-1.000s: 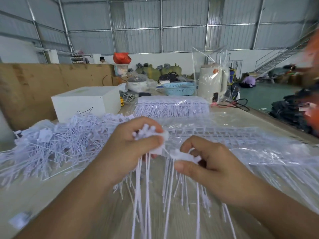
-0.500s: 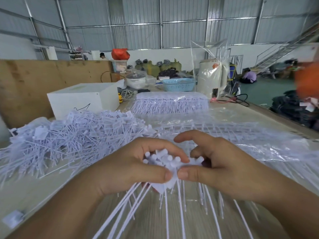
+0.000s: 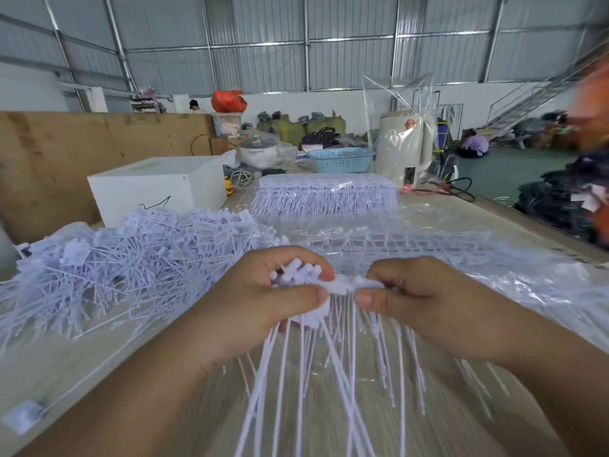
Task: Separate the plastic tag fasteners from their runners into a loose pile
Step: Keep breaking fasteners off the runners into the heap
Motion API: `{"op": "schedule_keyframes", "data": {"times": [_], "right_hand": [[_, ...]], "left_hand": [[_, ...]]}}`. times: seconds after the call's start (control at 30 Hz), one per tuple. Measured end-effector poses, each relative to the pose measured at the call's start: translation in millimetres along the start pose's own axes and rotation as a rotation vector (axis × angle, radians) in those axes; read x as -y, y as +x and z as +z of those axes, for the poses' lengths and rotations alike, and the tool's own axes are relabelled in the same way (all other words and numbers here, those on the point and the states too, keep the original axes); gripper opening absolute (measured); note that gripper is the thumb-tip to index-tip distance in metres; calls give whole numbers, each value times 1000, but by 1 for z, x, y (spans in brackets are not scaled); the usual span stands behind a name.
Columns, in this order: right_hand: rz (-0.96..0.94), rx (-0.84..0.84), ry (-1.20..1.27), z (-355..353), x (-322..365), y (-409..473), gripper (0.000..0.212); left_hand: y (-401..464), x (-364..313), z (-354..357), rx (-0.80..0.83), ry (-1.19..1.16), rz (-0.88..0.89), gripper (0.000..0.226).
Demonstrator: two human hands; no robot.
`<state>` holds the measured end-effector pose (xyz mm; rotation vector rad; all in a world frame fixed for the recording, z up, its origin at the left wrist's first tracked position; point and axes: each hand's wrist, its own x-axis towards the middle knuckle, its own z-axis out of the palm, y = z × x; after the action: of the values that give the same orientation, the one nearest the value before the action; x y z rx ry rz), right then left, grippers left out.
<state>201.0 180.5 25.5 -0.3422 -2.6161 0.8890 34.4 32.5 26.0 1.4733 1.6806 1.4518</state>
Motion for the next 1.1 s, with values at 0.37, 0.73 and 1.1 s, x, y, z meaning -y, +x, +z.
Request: {"op": "schedule_keyframes", "data": {"times": [0.37,0.73,1.1], "right_hand": [[-55,-536,93,33,21,4,40],[-135,-119,441,16,9,-2,26],[-132,96,545,16,16,-6,31]], "left_hand": [[0,-9,39,-509,-258,80,28],[-3,-12,9,-90,-156,-31,21],[-6,-13,-12,421,-97,-71,30]]}}
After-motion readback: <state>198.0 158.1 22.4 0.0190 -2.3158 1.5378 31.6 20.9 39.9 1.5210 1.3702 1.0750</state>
